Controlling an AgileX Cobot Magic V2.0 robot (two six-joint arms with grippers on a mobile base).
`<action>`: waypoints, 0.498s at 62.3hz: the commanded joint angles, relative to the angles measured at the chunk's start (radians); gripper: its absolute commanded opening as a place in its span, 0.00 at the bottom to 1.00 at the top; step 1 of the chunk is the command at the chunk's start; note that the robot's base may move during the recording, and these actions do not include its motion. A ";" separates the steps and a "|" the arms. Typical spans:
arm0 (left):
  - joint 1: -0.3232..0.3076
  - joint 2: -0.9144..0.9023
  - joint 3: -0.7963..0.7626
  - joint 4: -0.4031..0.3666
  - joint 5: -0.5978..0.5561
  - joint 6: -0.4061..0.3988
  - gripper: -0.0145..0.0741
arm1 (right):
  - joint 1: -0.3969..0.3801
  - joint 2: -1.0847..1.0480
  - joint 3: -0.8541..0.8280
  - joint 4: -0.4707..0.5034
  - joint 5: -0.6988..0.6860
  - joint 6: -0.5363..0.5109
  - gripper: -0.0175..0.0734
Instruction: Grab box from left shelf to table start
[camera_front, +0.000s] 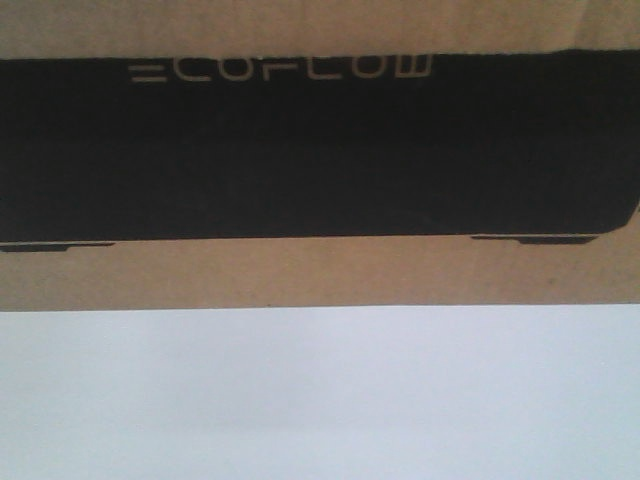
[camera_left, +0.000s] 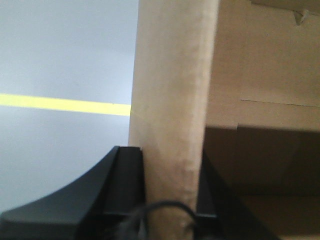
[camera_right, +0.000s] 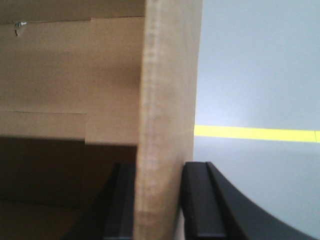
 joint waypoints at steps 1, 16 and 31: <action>0.001 -0.017 -0.039 -0.012 -0.108 -0.024 0.14 | -0.005 -0.005 -0.026 -0.057 -0.105 -0.008 0.25; 0.001 -0.017 -0.039 -0.012 -0.108 -0.024 0.14 | -0.005 -0.005 -0.026 -0.057 -0.105 -0.008 0.25; 0.001 -0.017 -0.039 -0.012 -0.108 -0.024 0.14 | -0.005 -0.005 -0.026 -0.057 -0.105 -0.008 0.25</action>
